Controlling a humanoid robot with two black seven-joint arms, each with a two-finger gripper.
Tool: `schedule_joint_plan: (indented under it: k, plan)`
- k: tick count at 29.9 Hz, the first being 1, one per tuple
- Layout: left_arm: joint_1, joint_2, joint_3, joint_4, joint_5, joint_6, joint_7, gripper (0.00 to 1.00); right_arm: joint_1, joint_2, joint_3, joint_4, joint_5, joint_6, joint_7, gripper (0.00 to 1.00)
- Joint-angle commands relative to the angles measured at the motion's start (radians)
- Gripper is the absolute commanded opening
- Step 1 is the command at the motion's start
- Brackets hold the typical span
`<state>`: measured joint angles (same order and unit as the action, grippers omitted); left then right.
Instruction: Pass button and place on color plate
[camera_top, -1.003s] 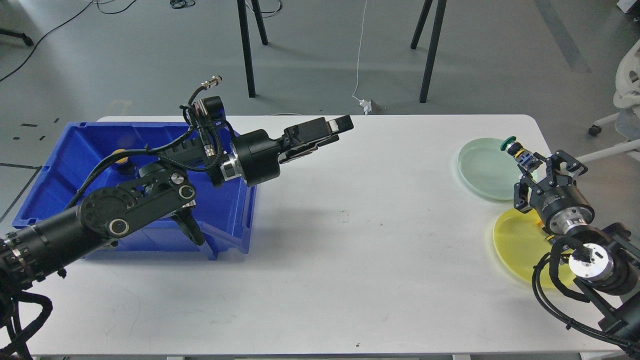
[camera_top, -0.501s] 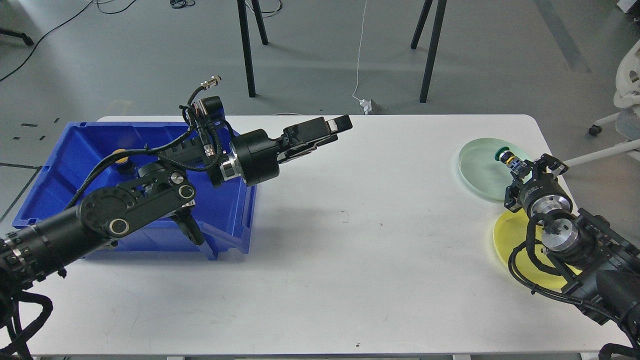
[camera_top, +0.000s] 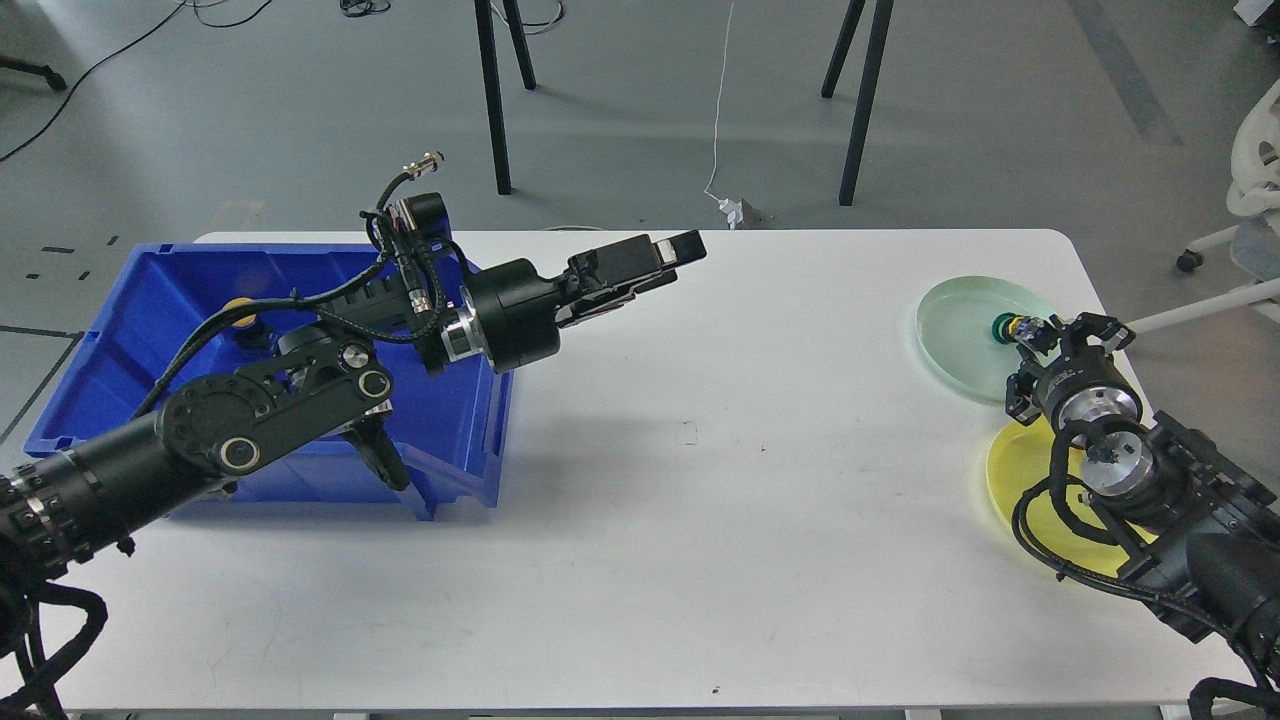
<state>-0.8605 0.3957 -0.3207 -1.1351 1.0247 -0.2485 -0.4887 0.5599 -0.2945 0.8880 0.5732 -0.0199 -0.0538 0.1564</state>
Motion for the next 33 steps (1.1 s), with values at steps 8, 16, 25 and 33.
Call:
schedule_joint_plan:
  k: [8, 16, 25, 33]
  plan:
    - [0.0, -0.001, -0.001, 0.0, -0.002, 0.003, 0.0, 0.79, 0.014, 0.001, 0.005, 0.019, 0.003, 0.002, 0.002, 0.71]
    - [0.003, 0.012, -0.145, 0.145, -0.312, -0.012, 0.0, 0.82, 0.095, -0.006, 0.014, 0.232, 0.001, 0.019, 0.012, 0.98]
    - [0.037, 0.132, -0.282, 0.264, -0.598, -0.24, 0.0, 0.83, 0.147, -0.026, 0.002, 0.559, -0.015, 0.159, 0.1, 0.98]
    - [0.097, 0.138, -0.394, 0.344, -0.726, -0.24, 0.0, 0.84, 0.132, -0.028, 0.017, 0.553, -0.015, 0.36, 0.114, 0.98]
